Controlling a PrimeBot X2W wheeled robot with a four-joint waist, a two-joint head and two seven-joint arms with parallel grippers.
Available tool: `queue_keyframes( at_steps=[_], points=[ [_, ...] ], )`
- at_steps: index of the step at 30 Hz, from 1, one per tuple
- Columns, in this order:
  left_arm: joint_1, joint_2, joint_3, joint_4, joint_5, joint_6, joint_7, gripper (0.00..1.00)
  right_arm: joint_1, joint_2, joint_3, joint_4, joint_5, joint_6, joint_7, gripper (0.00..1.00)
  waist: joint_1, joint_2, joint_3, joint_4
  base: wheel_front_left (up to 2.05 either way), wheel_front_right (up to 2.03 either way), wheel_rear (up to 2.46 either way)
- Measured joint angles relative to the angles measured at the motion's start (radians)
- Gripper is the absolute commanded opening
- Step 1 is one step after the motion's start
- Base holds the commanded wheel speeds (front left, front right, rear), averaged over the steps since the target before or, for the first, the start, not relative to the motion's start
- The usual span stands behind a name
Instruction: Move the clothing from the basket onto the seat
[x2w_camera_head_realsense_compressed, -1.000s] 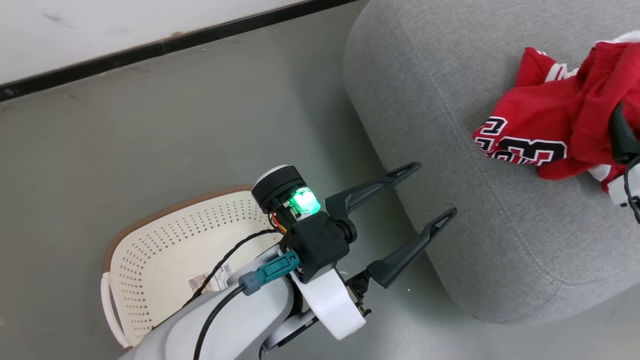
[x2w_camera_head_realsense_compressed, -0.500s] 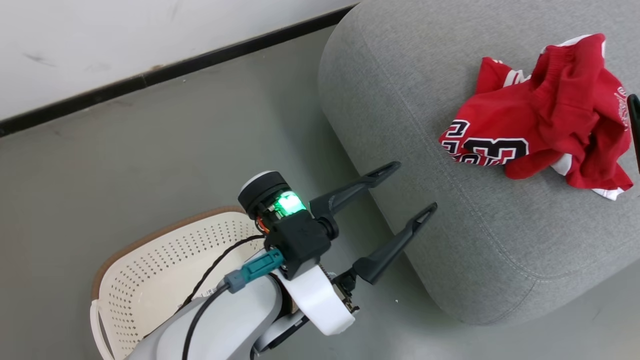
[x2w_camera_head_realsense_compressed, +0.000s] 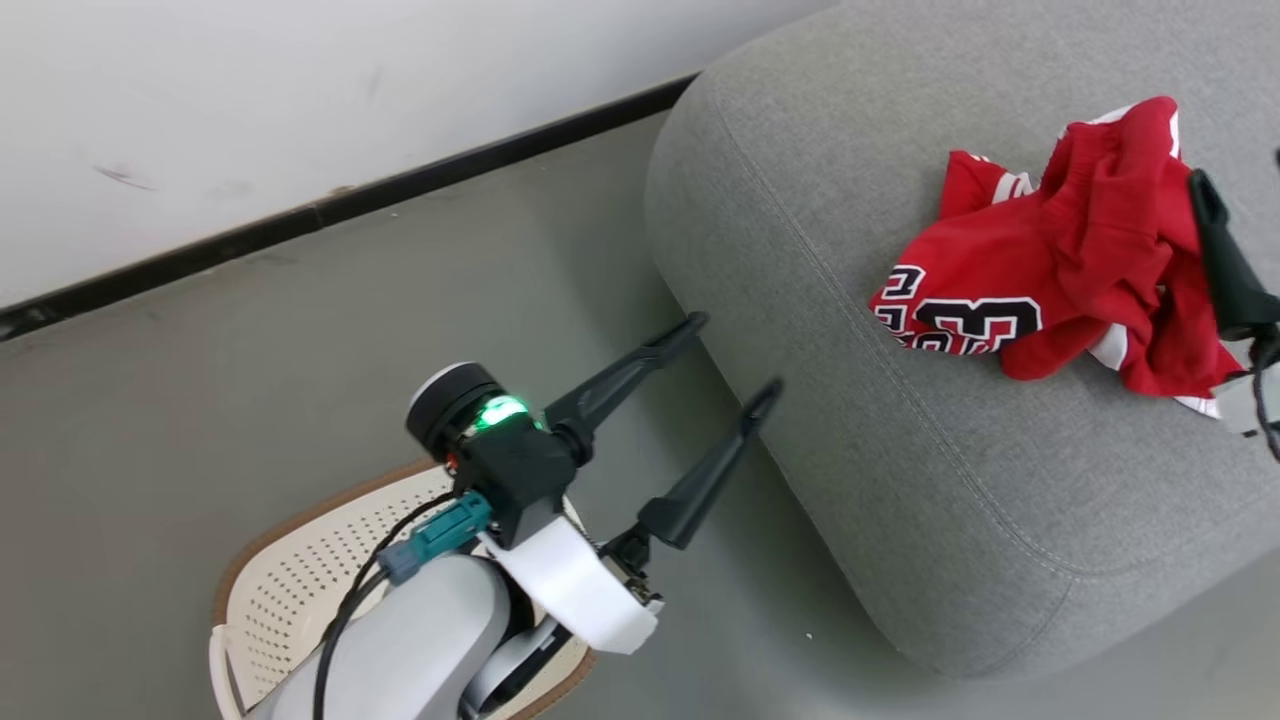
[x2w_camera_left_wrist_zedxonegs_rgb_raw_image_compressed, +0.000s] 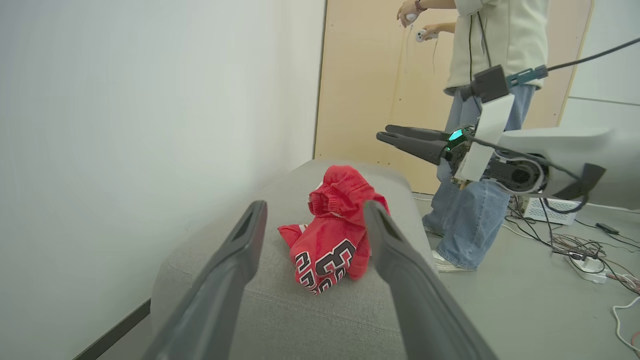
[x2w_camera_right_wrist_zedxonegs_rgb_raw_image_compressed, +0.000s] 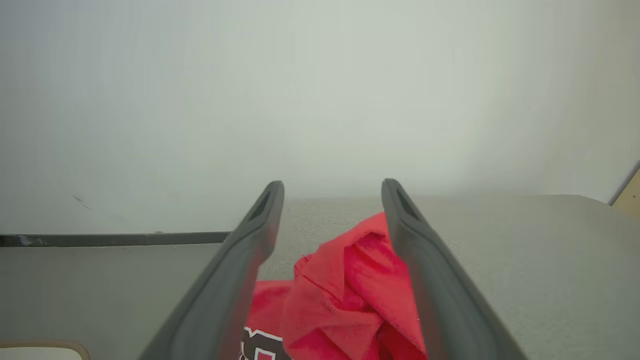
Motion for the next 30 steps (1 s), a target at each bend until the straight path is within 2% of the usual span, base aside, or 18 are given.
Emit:
queue_keyframes(
  at_steps=[15, 30],
  points=[
    [0.136, 0.046, 0.164, 0.022, 0.014, 0.078, 0.000, 1.00, -0.019, 0.106, 0.033, -0.012, -0.035, 0.000, -0.001, 1.00, 0.0000, 0.0000, -0.066, 0.094, 0.00, 0.00, 0.00],
    [0.275, 0.063, 0.310, 0.045, 0.042, 0.156, 0.000, 1.00, 0.011, 0.197, 0.030, 0.001, -0.099, 0.000, -0.001, 1.00, 0.0000, 0.0000, -0.136, 0.192, 0.00, 0.00, 0.00]
  ],
)
